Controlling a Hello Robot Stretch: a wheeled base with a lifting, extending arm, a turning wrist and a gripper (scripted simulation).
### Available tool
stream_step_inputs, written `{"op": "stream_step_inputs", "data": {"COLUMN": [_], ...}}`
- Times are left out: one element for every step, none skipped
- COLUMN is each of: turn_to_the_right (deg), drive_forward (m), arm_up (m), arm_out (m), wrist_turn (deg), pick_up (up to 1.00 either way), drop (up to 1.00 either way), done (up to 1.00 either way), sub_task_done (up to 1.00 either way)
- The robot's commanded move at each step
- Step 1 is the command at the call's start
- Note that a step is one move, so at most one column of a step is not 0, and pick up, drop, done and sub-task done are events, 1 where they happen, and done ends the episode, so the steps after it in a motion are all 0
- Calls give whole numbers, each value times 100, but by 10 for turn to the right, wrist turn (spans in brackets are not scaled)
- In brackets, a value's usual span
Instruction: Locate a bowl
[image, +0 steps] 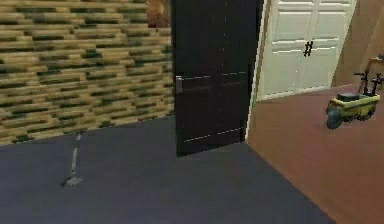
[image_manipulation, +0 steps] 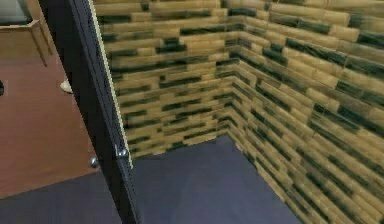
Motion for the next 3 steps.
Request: {"op": "stream_step_inputs", "data": {"turn_to_the_right": [0,180,30], "drive_forward": [20,0,0], "arm_up": [0,0,0], "arm_out": [0,0,0], "wrist_turn": [0,0,0], "pick_up": [0,0,0], "drop": [0,0,0], "done": [0,0,0], "sub_task_done": [0,0,0]}}
